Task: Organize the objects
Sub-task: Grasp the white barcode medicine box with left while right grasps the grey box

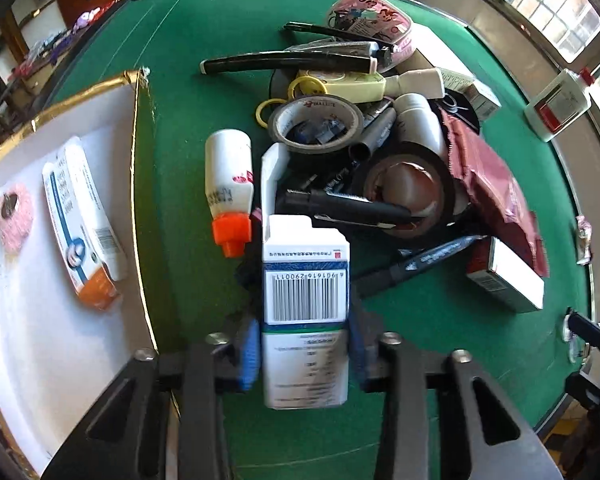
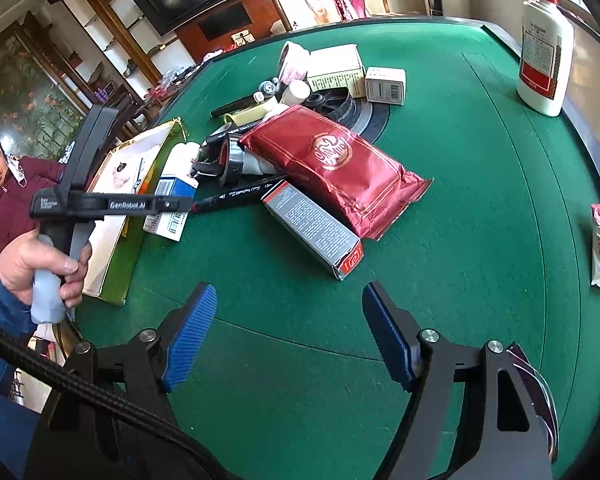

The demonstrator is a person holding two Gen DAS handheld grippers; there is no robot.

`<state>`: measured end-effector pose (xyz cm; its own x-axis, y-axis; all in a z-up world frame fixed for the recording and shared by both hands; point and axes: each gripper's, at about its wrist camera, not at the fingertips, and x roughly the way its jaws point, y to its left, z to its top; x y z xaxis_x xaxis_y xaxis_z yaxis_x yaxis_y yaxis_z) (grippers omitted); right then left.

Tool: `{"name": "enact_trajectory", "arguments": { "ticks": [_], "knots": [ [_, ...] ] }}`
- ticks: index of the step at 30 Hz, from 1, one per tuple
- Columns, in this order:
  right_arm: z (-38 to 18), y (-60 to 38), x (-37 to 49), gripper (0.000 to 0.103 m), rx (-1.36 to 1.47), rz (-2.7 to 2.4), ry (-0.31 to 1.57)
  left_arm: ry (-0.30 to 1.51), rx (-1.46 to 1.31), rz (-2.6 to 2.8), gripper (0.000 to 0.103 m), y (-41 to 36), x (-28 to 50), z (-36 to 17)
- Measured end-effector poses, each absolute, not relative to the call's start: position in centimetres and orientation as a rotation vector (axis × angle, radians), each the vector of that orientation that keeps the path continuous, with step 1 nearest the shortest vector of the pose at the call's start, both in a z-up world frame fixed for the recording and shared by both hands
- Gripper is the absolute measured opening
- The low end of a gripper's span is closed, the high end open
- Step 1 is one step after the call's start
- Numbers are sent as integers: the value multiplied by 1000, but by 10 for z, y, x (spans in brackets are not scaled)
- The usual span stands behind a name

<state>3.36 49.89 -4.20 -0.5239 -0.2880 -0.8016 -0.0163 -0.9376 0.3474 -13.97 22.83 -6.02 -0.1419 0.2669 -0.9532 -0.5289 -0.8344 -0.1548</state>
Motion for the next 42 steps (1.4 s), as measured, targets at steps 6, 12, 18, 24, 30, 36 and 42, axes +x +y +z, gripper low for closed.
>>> {"name": "enact_trajectory", "arguments": {
  "ticks": [6, 12, 18, 24, 30, 36, 42],
  "knots": [
    [-39, 492, 27, 76, 1405, -2526, -417, 263, -1624, 1979, 29, 196, -91, -61],
    [-47, 477, 0, 72, 1444, -2443, -310, 363, -1576, 1986, 30, 185, -48, -61],
    [-57, 464, -46, 61, 1521, -2390, -128, 370, -1566, 1999, 30, 182, -47, -60],
    [-70, 466, -74, 61, 1597, -2375, -23, 400, -1539, 2024, 30, 178, -38, -60],
    [-88, 457, -83, 56, 1666, -2366, 131, 442, -1521, 2045, 31, 179, -35, -59],
    [-81, 469, -71, 24, 1677, -2445, 24, 453, -1508, 2033, 51, 202, -33, -65],
    [-67, 475, -47, 25, 1622, -2449, -265, 539, -1459, 2040, 66, 216, -25, -70]
  ]
}}
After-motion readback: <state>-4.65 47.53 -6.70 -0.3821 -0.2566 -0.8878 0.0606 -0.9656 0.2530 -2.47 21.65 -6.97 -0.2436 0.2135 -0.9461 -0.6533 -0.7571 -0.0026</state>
